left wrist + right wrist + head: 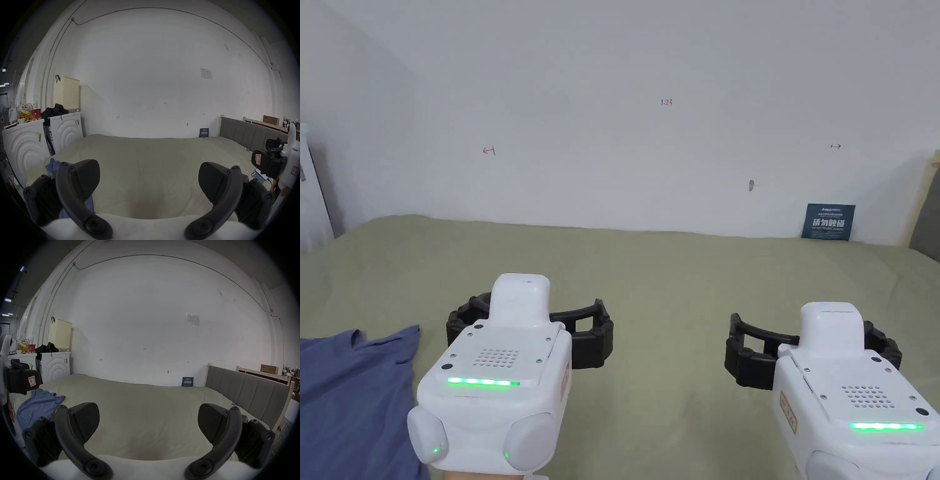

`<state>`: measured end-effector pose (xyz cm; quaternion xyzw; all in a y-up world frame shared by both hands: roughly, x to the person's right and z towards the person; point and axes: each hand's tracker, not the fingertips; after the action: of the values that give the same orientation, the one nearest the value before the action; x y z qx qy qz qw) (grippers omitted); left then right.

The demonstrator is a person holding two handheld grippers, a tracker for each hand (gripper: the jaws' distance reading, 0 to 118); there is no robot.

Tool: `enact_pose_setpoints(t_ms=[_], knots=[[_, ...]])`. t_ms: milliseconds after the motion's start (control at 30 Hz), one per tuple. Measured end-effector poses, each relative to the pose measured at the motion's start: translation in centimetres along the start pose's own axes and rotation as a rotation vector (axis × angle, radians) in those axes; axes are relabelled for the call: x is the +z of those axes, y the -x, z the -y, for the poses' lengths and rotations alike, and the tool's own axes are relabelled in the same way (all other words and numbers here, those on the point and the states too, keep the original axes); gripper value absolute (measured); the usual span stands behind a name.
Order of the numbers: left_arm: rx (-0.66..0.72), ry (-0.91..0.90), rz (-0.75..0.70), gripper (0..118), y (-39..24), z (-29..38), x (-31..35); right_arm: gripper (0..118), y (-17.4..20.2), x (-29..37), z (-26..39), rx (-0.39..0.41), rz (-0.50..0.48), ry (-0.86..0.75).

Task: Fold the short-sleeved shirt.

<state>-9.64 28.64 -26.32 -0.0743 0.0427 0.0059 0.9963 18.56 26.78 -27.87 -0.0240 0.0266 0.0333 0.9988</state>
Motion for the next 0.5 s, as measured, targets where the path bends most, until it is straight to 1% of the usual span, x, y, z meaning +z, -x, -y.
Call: enact_pose_setpoints(t_ms=[267,300,333,367,400,433,467,500], knots=[[0.015,0.03,-0.026,118,0.6,0.0,-0.7,118,-0.4,-0.5,-0.1,0.014,0.021,0.019],[0.004,0.036,-0.029,118,0.5,0.0,-0.7,114,-0.5,-0.5,-0.1,0.0,0.014,0.029],[-0.006,0.043,-0.028,115,0.5,0.1,-0.8,102,-0.7,-0.5,-0.2,-0.011,0.003,0.034],[-0.013,0.044,-0.028,102,0.5,0.2,-0.8,69,-0.6,-0.4,-0.2,-0.013,0.011,0.034],[-0.022,0.05,-0.012,55,0.4,0.3,-0.8,0,-0.5,-0.5,-0.2,0.003,0.027,0.027],[-0.028,0.054,-0.01,0,0.3,0.4,-1.0,0,-0.5,-0.7,-0.1,0.029,0.087,0.024],[-0.04,0.071,-0.027,1,0.0,0.6,-1.2,0,-0.5,-0.7,-0.1,-0.004,0.104,0.01],[-0.024,0.058,-0.025,1,-0.2,0.6,-1.1,0,-0.9,-0.8,-0.3,-0.005,0.063,0.026]])
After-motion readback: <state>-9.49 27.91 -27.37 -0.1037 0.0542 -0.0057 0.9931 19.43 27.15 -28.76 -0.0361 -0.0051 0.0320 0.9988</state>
